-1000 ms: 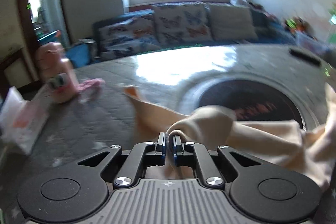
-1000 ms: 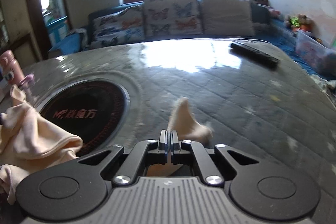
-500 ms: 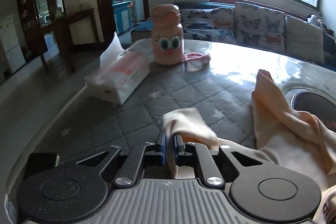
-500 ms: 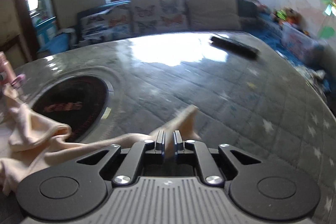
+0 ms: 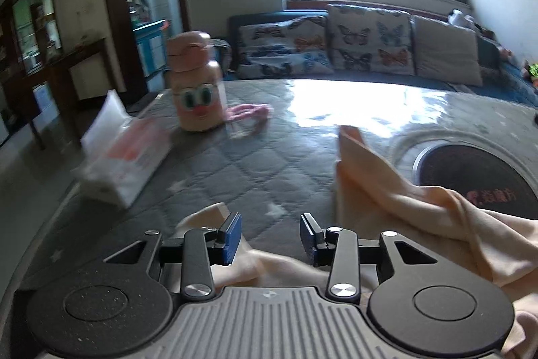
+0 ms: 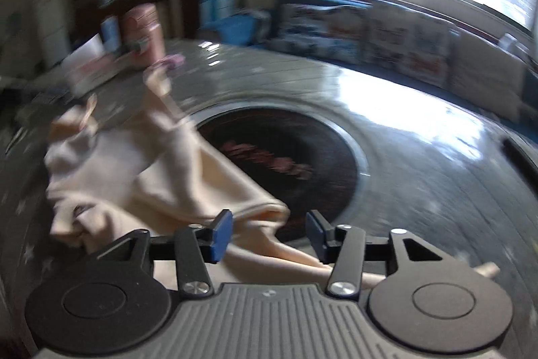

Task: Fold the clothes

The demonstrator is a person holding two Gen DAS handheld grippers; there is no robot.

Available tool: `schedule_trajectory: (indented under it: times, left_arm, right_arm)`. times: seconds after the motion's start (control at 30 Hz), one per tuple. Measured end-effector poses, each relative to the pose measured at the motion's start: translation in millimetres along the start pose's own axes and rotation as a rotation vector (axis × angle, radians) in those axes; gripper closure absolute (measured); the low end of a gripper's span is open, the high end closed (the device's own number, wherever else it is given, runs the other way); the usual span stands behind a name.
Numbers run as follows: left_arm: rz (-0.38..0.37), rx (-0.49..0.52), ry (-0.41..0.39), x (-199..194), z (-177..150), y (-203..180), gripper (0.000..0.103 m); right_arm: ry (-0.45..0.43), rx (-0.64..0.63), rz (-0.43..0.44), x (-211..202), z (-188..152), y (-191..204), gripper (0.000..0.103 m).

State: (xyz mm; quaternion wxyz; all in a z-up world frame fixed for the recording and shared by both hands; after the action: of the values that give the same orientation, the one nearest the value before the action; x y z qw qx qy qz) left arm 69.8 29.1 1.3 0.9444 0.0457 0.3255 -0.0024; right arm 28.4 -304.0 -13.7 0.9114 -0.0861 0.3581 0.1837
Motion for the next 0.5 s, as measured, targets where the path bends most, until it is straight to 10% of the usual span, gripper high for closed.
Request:
schedule_trajectory:
  times: [0.4,0.5]
  left_arm:
    - [-0.045,0.088,0.045,44.4,18.9,-36.1,0.055]
    - [-0.045,0.092,0.05,53.0,22.8,-39.1,0.054]
  right_arm:
    - [0.075,-0.29,0.103,43.3,9.5,47.5,0.052]
    - [0.077,-0.31,0.112,51.3,14.4,48.6,0.068]
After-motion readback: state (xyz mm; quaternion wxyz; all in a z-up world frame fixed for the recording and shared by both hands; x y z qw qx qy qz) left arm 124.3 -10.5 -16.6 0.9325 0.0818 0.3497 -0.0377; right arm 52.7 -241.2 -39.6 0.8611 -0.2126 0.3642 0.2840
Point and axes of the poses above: each gripper's, at about its wrist camera, not at the fingertips, and x roughly the way its jaws point, y to its left, z to its top, the point moved 2 cm from there along x, roughly the way its jaws point, and after that the axes turned 1 degree about -y, right-handed, at the moved point
